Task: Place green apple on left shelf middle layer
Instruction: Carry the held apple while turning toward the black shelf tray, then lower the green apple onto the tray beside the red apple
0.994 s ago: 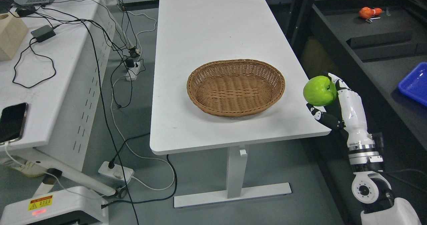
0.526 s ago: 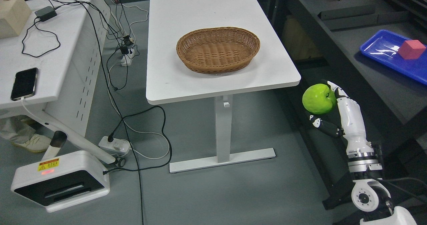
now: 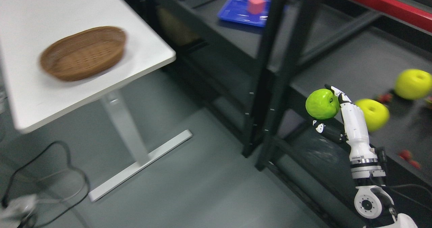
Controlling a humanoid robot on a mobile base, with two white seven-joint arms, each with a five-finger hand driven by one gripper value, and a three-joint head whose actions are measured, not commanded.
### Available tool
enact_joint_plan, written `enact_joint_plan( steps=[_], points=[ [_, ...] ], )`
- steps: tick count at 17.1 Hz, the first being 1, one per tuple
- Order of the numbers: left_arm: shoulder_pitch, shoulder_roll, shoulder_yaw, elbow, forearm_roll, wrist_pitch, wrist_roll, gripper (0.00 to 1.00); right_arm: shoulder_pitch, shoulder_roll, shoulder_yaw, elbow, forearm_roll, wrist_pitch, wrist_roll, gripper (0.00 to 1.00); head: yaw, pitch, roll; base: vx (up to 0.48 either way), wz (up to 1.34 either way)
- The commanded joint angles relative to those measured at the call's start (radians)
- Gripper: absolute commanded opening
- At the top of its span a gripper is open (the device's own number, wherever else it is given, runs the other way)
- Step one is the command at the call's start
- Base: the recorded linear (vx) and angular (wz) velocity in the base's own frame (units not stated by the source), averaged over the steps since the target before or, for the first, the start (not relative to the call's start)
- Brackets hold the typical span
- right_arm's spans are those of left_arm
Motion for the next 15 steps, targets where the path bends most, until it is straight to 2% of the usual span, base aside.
enact_joint_plan(
  steps=[1,6,14,15],
  points=[
    [-0.012,0.017,0.0,0.0,0.0,0.004,0.001,1.0,0.008,0.01,0.005,-0.002,0.001,0.002,0.001,0.01,0.0,0.0,0.0,0.011,-2.13],
    [-0.012,0.017,0.0,0.0,0.0,0.004,0.001,1.0,0.014,0.008,0.011,-0.002,0.002,0.002,0.002,0.01,0.0,0.0,0.0,0.104,-1.8],
    [-0.012,0.017,0.0,0.0,0.0,0.004,0.001,1.0,0.021,0.001,0.028,0.001,0.006,0.017,0.01,0.01,0.0,-0.001,0.0,0.209,-0.53],
    [-0.012,0.017,0.0,0.0,0.0,0.004,0.001,1.0,0.018,-0.009,0.057,0.001,0.008,0.051,0.016,0.01,0.0,-0.001,0.0,0.247,-0.18]
  ],
)
